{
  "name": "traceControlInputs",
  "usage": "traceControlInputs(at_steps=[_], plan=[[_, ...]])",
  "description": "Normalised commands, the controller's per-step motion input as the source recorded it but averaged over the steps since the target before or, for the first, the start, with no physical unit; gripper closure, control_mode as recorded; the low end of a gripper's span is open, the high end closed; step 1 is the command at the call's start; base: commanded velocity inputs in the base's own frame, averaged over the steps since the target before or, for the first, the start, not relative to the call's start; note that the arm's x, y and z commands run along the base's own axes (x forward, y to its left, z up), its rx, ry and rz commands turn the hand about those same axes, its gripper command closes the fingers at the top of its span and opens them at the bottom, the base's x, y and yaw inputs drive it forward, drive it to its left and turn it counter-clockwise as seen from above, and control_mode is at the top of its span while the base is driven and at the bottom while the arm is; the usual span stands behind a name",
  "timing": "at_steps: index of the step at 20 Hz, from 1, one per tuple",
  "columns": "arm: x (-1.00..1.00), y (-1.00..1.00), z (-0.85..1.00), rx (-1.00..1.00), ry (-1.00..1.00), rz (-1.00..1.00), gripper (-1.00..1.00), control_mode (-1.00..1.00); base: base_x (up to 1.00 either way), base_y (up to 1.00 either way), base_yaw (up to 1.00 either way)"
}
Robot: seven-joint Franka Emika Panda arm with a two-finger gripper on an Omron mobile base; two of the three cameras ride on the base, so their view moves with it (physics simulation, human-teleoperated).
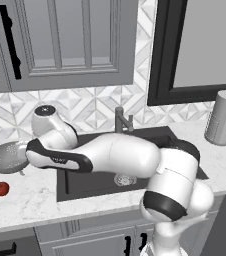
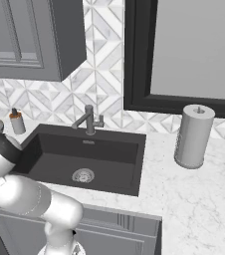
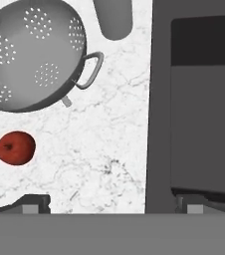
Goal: Put the colander in the sink, put the apple in the colander, and turn on the sink faucet and pour water over the colander.
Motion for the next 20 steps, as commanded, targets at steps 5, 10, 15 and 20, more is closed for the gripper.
traceControlInputs(at_steps=[5,10,15,20], plan=[[0.30,0.31,-0.20,0.00,0.00,0.00,-1.00,-1.00,0.00,0.00,0.00],[0.36,0.14,-0.15,0.00,0.00,0.00,-1.00,-1.00,0.00,0.00,0.00],[0.37,0.11,0.00,0.00,0.00,0.00,-1.00,-1.00,0.00,0.00,0.00],[0.23,0.22,-0.10,0.00,0.00,0.00,-1.00,-1.00,0.00,0.00,0.00]])
